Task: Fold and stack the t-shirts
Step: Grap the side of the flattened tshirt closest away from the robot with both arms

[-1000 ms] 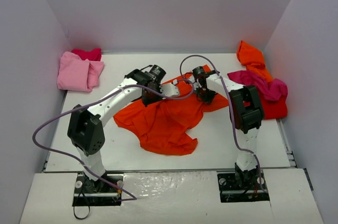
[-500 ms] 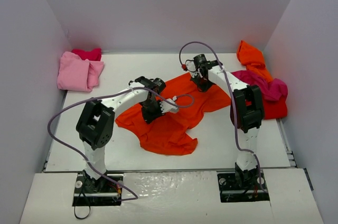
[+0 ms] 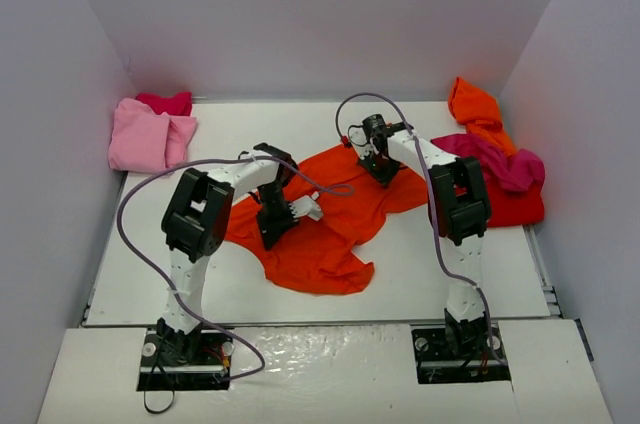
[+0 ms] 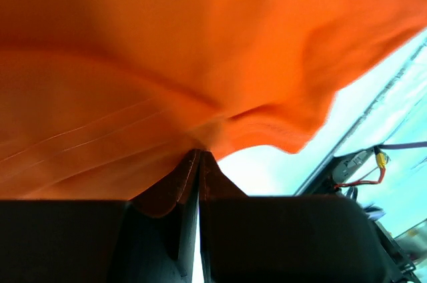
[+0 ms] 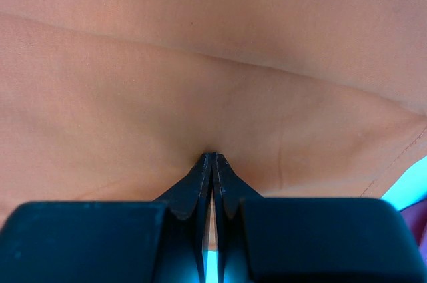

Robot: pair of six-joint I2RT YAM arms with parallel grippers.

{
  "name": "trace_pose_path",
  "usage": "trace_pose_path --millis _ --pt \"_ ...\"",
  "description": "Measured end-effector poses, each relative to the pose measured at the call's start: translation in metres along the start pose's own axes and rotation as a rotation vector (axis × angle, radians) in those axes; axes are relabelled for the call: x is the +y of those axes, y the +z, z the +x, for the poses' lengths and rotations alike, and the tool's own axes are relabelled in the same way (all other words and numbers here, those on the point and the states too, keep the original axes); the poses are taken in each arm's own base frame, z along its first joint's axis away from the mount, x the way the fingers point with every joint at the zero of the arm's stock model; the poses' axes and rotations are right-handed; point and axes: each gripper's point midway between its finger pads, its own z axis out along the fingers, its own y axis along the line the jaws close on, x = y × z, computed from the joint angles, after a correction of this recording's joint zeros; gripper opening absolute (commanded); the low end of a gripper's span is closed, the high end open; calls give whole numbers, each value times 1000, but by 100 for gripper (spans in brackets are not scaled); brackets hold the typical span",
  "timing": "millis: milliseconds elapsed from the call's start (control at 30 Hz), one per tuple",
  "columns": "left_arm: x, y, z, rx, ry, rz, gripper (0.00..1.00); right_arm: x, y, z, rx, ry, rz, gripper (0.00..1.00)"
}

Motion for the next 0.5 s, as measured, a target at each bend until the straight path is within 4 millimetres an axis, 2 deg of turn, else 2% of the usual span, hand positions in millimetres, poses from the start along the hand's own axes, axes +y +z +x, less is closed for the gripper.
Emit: trace_pose_path --millis 133,300,500 --pt "32 -11 23 -50 -156 21 0 -2 0 6 7 -12 25 0" --pt "81 -39 51 -111 -299 -73 0 -6 0 15 31 -18 46 1" --pt "123 -60 51 -120 -339 -196 0 3 -1 19 44 -75 52 2"
